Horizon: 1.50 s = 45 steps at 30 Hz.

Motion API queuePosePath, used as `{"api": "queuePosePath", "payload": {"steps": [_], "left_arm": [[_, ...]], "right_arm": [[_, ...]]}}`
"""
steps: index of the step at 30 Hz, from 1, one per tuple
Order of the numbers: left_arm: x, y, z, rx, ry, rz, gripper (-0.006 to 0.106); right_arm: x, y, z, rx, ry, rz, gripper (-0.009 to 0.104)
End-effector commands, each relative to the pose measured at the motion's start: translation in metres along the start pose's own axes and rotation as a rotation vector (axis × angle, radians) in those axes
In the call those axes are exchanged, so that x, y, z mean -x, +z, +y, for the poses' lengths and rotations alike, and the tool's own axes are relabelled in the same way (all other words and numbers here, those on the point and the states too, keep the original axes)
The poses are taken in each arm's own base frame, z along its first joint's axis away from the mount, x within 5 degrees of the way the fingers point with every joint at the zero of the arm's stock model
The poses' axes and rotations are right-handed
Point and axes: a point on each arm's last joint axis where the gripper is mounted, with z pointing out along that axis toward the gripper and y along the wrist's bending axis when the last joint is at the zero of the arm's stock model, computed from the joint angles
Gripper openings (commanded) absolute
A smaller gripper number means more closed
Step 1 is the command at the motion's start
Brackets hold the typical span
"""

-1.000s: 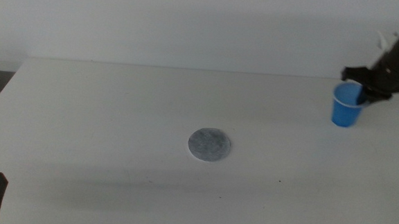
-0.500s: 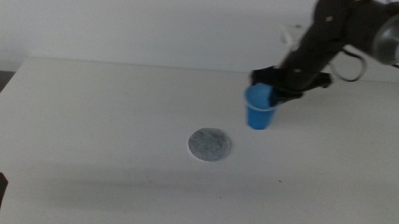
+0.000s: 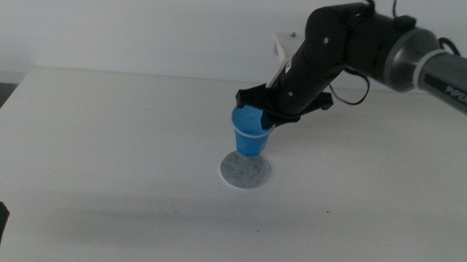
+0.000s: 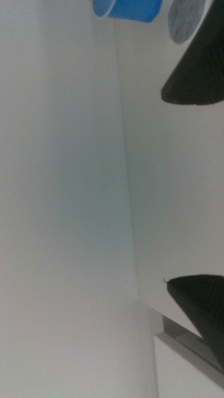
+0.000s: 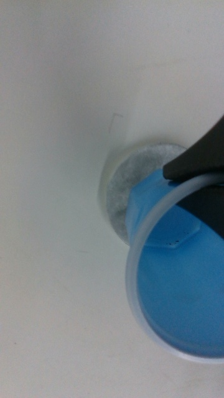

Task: Place an empty cup on a cup mat.

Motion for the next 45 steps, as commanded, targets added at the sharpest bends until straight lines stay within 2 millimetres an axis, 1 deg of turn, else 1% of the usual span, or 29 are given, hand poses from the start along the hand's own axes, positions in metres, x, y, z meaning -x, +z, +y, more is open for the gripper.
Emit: {"api": "queuePosePath", "payload": {"steps": [1,4,15,22,26,31,33,34,36,39,42,45], "left_arm": [[0.001,0.0,0.0,-0.004,-0.007,-0.009,0.094],[0.001,0.0,0.0,-0.004,-0.007,-0.009,0.094],[0.001,0.0,0.0,-0.004,-0.007,-0.009,0.094],[0.001,0.0,0.0,-0.004,-0.007,-0.009,0.094],[0.001,0.0,0.0,-0.004,-0.007,-0.009,0.094],[0.001,0.0,0.0,-0.004,-0.007,-0.009,0.094],[0.001,0.0,0.0,-0.004,-0.007,-0.009,0.094],[0.001,0.0,0.0,-0.004,-0.007,-0.009,0.094],[0.001,0.0,0.0,-0.004,-0.007,-0.009,0.094],[0.001,0.0,0.0,-0.004,-0.007,-0.009,0.094],[0.001,0.0,0.0,-0.004,-0.007,-0.009,0.094],[0.001,0.0,0.0,-0.004,-0.007,-0.009,0.094]], "right_arm": [[0.0,0.004,0.004,0.002,-0.007,-0.007,-0.002],[-0.001,0.013,0.004,0.0,-0.006,0.008,-0.002],[-0.005,0.036,0.002,0.001,0.003,0.036,-0.002],[-0.004,0.038,0.002,-0.002,-0.004,0.028,-0.002],[-0.009,0.045,0.0,-0.013,-0.009,0.071,-0.002],[-0.01,0.045,0.0,-0.016,-0.019,0.087,-0.002],[-0.01,0.045,0.0,-0.018,-0.021,0.083,0.002],[-0.009,0.045,-0.001,-0.02,-0.023,0.08,0.007],[-0.009,0.045,-0.001,-0.021,-0.024,0.078,0.01],[-0.008,0.045,-0.001,-0.02,-0.027,0.066,0.019],[-0.008,0.045,-0.001,-0.02,-0.027,0.064,0.029],[-0.008,0.045,-0.001,-0.019,-0.027,0.062,0.044]]}}
